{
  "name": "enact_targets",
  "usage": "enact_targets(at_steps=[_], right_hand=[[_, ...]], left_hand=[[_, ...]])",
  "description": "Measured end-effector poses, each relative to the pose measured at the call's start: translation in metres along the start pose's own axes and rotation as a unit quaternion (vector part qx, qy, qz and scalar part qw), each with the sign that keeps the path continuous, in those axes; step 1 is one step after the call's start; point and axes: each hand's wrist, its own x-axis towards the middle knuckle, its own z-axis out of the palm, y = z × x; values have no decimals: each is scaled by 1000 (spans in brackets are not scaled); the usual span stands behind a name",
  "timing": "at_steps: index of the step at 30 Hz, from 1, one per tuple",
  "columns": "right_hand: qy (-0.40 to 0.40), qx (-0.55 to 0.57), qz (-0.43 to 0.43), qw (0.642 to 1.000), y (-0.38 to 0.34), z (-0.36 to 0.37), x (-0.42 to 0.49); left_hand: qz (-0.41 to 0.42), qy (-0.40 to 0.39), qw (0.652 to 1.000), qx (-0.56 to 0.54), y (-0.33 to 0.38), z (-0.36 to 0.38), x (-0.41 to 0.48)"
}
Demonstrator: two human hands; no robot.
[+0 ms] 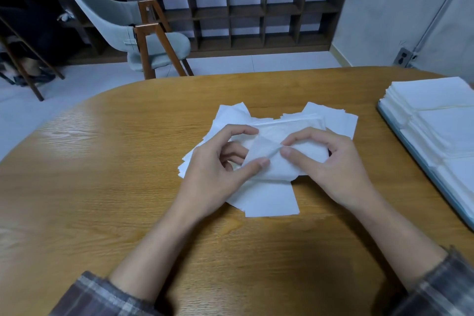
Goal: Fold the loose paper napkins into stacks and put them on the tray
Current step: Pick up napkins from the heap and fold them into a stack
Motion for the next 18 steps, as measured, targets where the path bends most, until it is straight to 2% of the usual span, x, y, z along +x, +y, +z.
enact_targets(at_steps=[4, 12, 15, 18], right_hand=[[6, 35, 22, 999, -2, -2, 1], [59, 92, 57, 992, 3, -6, 5], [69, 141, 85, 984, 8, -8, 7], [41, 177, 108, 977, 9, -9, 8]], left_hand=[[-18, -50, 997, 59, -4, -6, 3], [-48, -54, 992, 106, 2, -15, 2], [-22, -11, 997, 67, 4, -18, 3], [2, 51, 999, 18, 5, -21, 3]])
